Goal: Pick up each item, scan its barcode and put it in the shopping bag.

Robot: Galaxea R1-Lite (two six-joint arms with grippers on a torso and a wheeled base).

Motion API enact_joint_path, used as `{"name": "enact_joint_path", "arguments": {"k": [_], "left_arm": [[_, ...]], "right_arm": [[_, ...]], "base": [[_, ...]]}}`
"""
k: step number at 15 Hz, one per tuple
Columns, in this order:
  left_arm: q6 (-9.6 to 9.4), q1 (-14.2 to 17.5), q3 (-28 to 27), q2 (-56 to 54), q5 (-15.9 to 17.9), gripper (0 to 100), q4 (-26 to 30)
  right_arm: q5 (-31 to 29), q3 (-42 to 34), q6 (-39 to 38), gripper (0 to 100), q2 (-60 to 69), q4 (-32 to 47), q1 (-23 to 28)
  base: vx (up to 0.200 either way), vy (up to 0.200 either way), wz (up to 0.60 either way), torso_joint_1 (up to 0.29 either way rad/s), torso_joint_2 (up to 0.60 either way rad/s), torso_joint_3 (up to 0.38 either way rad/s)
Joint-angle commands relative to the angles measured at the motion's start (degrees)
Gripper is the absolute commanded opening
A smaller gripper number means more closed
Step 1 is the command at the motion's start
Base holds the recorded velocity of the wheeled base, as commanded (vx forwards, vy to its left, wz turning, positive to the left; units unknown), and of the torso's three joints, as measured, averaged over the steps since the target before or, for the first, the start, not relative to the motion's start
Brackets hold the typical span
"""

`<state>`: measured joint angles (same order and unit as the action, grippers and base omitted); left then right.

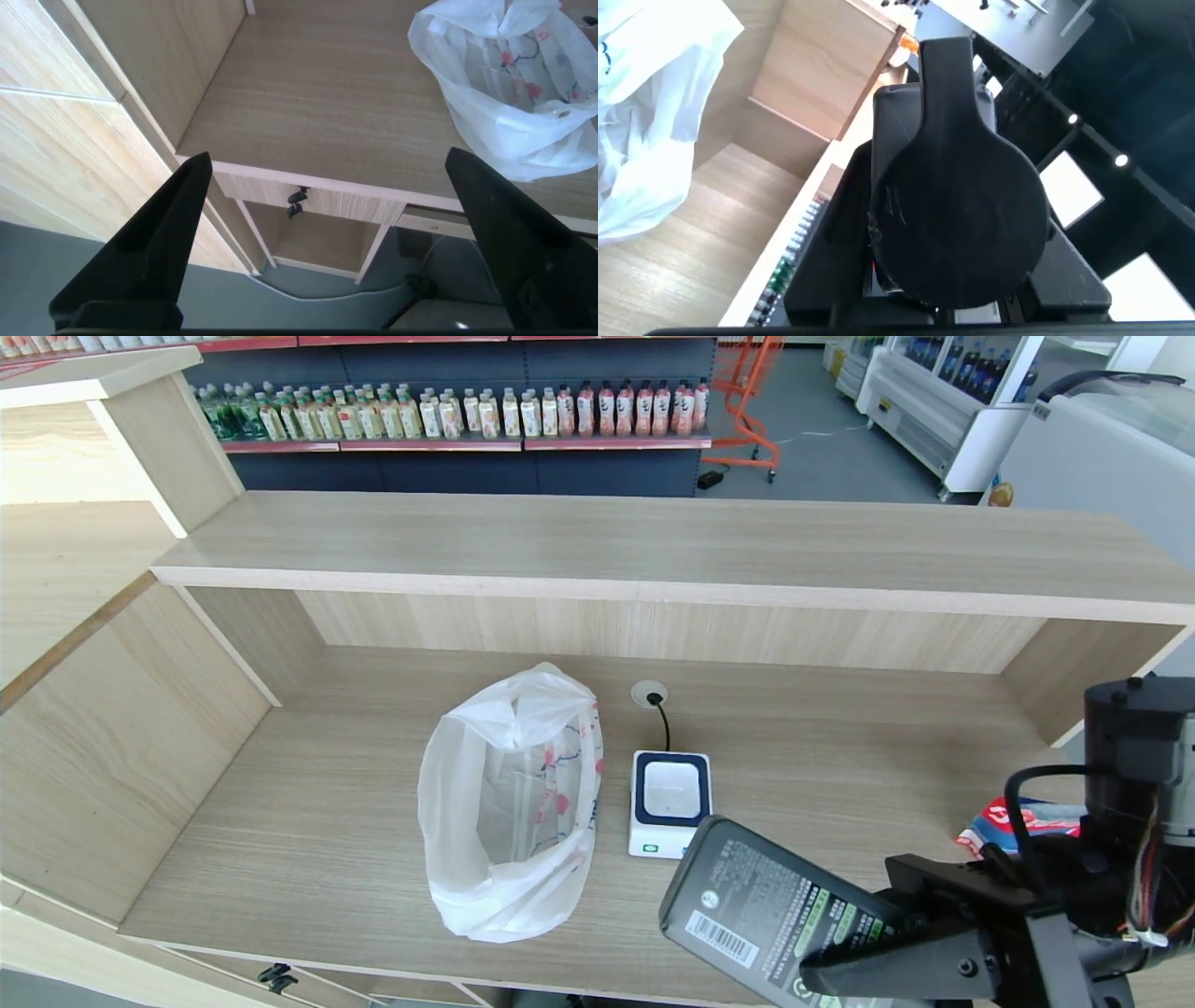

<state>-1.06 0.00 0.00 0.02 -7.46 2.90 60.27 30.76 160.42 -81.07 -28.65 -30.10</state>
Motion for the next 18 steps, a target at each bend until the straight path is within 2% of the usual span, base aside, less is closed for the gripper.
{"name": "enact_joint_path", "arguments": {"k": [1, 8, 9, 10, 11, 12, 13, 15, 16, 17, 18], "left_arm": [[0.01, 0.00, 0.00, -0.02, -0.10, 100, 0.00], [0.01, 0.00, 0.00, -0.02, -0.01, 100, 0.00], [0.01, 0.00, 0.00, 0.06, -0.01, 100, 0.00], [0.01, 0.00, 0.00, 0.06, -0.01, 100, 0.00], [0.01, 0.00, 0.00, -0.02, -0.01, 100, 0.00], [0.01, 0.00, 0.00, -0.02, -0.01, 100, 0.00], [0.01, 0.00, 0.00, -0.02, -0.01, 100, 0.00], [0.01, 0.00, 0.00, -0.02, -0.01, 100, 0.00], [0.01, 0.00, 0.00, -0.02, -0.01, 100, 0.00], [0.01, 0.00, 0.00, 0.06, -0.01, 100, 0.00], [0.01, 0.00, 0.00, -0.02, -0.01, 100, 0.00]], "right_arm": [[0.02, -0.08, 4.58, 0, 0.21, 0.00, -0.05], [-1.30, -0.70, 4.58, 0, 1.35, 0.08, 0.39], [-1.30, -0.17, 1.21, 0, 1.97, 0.35, 0.39], [-1.30, 0.00, -3.53, 0, 2.49, 0.17, 0.48], [-1.38, -0.17, -21.37, 0, 5.57, 0.26, 2.94], [-3.49, -2.02, -34.82, 0, 8.03, 0.52, 6.46], [-8.15, -4.83, -45.89, 0, 11.02, 0.52, 8.30], [-11.14, -5.00, -51.87, 0, 13.13, 0.44, 10.59], [-11.14, -4.65, -52.31, 0, 13.39, -0.36, 11.82], [-10.44, -4.30, -51.96, 0, 15.33, -2.73, 15.42], [-8.33, -5.80, -53.63, 0, 16.29, -1.41, 17.35]], "base": [[0.000, 0.000, 0.00, 0.000, 0.00, 0.000], [0.000, 0.000, 0.00, 0.000, 0.00, 0.000], [0.000, 0.000, 0.00, 0.000, 0.00, 0.000], [0.000, 0.000, 0.00, 0.000, 0.00, 0.000], [0.000, 0.000, 0.00, 0.000, 0.00, 0.000], [0.000, 0.000, 0.00, 0.000, 0.00, 0.000], [0.000, 0.000, 0.00, 0.000, 0.00, 0.000], [0.000, 0.000, 0.00, 0.000, 0.00, 0.000], [0.000, 0.000, 0.00, 0.000, 0.00, 0.000], [0.000, 0.000, 0.00, 0.000, 0.00, 0.000], [0.000, 0.000, 0.00, 0.000, 0.00, 0.000]]}}
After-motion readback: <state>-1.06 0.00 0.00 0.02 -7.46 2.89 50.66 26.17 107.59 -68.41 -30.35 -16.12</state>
